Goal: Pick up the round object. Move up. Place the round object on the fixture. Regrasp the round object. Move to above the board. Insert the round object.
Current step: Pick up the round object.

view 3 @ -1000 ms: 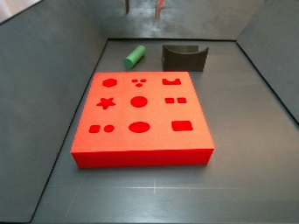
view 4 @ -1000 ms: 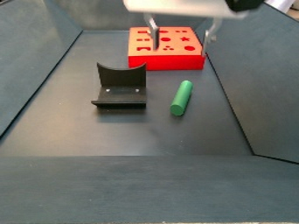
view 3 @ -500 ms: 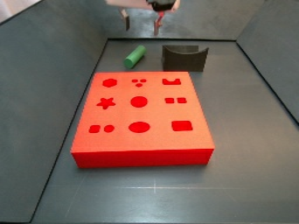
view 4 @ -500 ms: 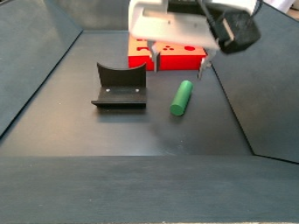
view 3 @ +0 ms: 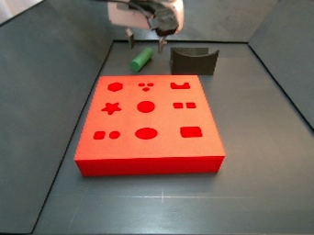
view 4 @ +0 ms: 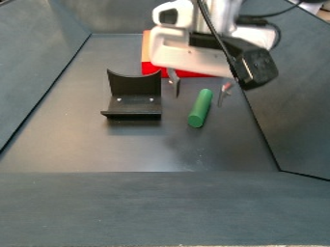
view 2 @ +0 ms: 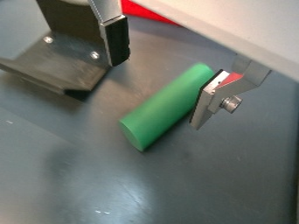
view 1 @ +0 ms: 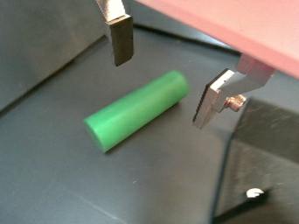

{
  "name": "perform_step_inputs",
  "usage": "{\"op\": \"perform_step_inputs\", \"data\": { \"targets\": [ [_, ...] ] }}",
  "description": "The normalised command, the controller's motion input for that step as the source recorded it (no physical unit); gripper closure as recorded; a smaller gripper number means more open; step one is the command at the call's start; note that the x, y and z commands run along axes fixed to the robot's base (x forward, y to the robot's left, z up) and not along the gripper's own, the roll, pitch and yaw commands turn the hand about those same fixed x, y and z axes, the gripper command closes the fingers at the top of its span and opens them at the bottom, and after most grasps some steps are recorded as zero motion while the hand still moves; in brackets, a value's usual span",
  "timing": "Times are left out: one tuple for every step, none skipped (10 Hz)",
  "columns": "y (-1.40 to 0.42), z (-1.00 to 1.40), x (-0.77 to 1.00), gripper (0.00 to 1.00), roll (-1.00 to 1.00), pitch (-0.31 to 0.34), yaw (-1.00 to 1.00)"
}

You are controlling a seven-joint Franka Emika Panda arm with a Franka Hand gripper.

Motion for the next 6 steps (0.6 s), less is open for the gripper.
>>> {"op": "perform_step_inputs", "data": {
  "targets": [
    [0.0,-0.34,-0.28,0.0,0.01,-0.22,-0.03],
    [0.0,-0.33,-0.24,0.0,0.0,-0.214,-0.05],
    [0.0,-0.19,-0.01,0.0,0.0,-0.163,0.0],
    [0.0,-0.28,-0.04,0.0,-0.02,-0.191,0.0],
    [0.0,-0.58,-0.03,0.0,-0.02,-0.29,0.0],
    [0.0,-0.45,0.0,0.0,-0.05,-0.269,0.0]
  ]
}}
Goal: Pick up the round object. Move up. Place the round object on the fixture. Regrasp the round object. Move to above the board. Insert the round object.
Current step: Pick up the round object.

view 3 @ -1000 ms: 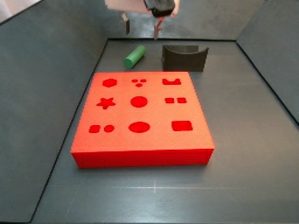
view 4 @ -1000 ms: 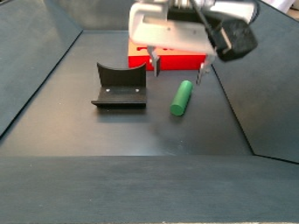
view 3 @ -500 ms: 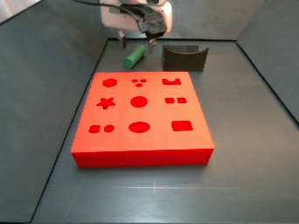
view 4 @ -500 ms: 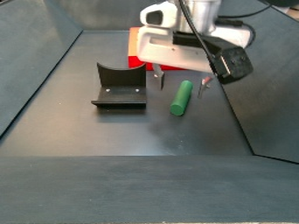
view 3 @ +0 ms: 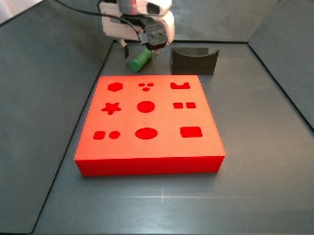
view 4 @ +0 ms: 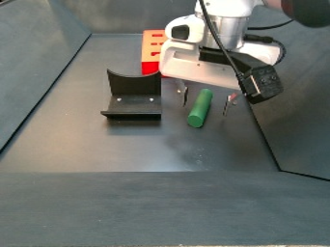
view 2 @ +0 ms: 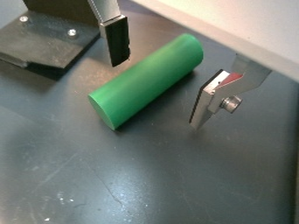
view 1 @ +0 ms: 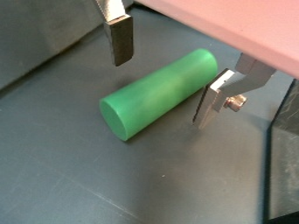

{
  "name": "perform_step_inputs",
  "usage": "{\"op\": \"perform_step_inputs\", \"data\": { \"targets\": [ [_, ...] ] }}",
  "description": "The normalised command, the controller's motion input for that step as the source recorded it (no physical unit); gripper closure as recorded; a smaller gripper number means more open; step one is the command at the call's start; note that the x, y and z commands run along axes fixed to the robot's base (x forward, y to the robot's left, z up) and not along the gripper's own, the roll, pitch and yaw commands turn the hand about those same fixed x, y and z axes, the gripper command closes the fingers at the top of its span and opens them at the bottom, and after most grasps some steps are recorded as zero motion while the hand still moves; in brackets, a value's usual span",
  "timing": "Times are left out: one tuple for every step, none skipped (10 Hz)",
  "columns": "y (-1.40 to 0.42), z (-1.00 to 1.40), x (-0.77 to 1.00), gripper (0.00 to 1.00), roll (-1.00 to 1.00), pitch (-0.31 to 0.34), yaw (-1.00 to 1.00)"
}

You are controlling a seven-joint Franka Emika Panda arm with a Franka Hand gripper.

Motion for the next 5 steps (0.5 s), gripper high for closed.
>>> {"op": "perform_step_inputs", "data": {
  "targets": [
    [0.0,-0.15,0.0,0.0,-0.07,-0.166,0.0],
    [0.05,-0.08,0.0,0.0,-0.11,-0.093,-0.05],
    [0.03,-0.05,-0.07,0.0,-0.19,-0.199,-0.11],
    [0.0,-0.02,0.0,0.0,-0.07,-0.066,-0.01],
    [0.0,0.0,0.0,1.0,0.0,0.0,0.0]
  ]
}}
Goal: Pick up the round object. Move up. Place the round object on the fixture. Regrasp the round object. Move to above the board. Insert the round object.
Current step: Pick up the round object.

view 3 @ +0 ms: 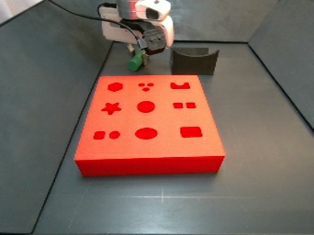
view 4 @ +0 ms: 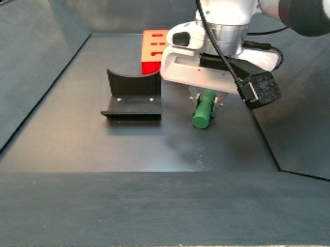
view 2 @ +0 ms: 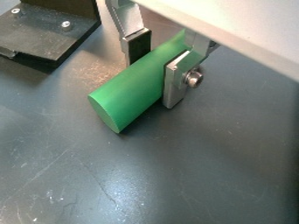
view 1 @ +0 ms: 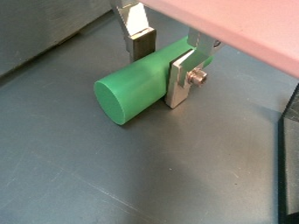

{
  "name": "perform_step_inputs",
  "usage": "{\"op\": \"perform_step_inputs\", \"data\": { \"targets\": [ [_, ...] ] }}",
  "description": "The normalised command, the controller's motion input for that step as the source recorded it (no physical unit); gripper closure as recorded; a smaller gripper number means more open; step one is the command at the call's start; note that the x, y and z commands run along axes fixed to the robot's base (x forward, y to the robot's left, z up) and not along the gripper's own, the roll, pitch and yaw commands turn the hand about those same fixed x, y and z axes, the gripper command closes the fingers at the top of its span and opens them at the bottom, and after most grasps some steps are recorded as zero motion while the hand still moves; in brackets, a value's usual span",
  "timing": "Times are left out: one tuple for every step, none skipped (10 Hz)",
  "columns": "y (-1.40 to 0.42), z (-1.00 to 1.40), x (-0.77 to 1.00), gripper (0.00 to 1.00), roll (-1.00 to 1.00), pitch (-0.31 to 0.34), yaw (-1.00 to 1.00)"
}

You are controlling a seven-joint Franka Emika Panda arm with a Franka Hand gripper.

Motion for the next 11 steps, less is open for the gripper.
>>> {"op": "perform_step_inputs", "data": {
  "targets": [
    [0.0,0.0,0.0,1.0,0.0,0.0,0.0],
    [0.0,0.0,0.0,1.0,0.0,0.0,0.0],
    [0.0,0.0,0.0,1.0,0.0,0.0,0.0],
    [0.0,0.0,0.0,1.0,0.0,0.0,0.0],
    [0.0,0.0,0.0,1.0,0.0,0.0,0.0],
    [0.0,0.0,0.0,1.0,0.0,0.0,0.0],
    [0.0,0.0,0.0,1.0,0.0,0.0,0.0],
    [0.0,0.0,0.0,1.0,0.0,0.0,0.0],
    [0.0,0.0,0.0,1.0,0.0,0.0,0.0],
    [0.0,0.0,0.0,1.0,0.0,0.0,0.0],
    [0.0,0.0,0.0,1.0,0.0,0.0,0.0]
  ]
}}
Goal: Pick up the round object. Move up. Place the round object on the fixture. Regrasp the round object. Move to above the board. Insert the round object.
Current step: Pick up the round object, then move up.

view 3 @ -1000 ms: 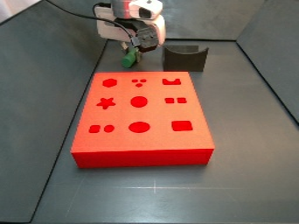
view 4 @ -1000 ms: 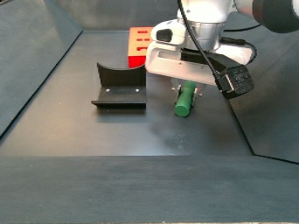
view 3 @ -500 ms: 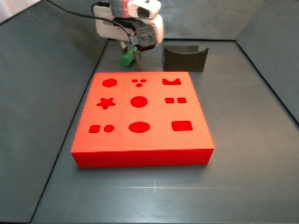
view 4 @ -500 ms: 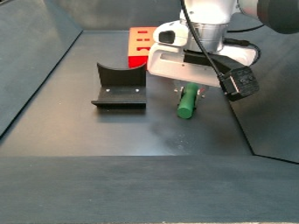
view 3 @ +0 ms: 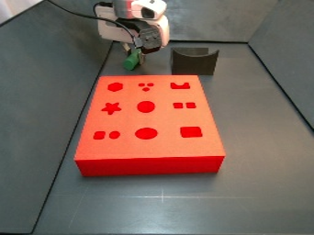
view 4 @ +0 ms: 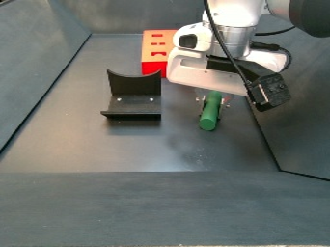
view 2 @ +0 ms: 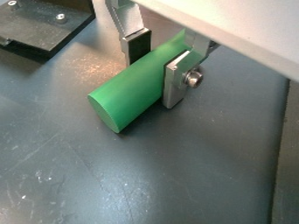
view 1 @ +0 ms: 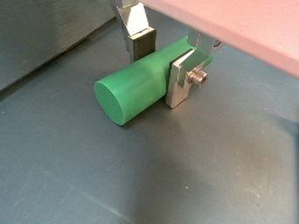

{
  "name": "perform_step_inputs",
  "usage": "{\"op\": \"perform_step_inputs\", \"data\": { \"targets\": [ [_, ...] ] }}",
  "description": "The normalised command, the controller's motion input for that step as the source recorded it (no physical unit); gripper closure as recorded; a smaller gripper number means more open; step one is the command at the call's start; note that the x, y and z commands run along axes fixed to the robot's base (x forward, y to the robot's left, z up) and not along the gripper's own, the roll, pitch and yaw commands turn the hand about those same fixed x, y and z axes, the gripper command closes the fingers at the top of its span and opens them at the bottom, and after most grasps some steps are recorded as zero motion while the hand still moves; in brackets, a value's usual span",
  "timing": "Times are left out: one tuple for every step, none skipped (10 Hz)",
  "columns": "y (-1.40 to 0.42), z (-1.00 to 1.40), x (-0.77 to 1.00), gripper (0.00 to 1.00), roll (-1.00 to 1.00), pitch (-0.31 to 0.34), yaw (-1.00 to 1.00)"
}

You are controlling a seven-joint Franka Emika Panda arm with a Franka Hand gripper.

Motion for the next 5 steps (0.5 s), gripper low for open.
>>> {"op": "perform_step_inputs", "data": {
  "targets": [
    [0.0,0.0,0.0,1.0,0.0,0.0,0.0],
    [0.0,0.83,0.0,1.0,0.0,0.0,0.0],
    [0.01,0.77,-0.03,1.0,0.0,0.032,0.01],
    [0.01,0.6,-0.03,1.0,0.02,0.059,0.0],
    [0.01,0.51,-0.03,1.0,0.03,0.063,-0.01]
  ]
}}
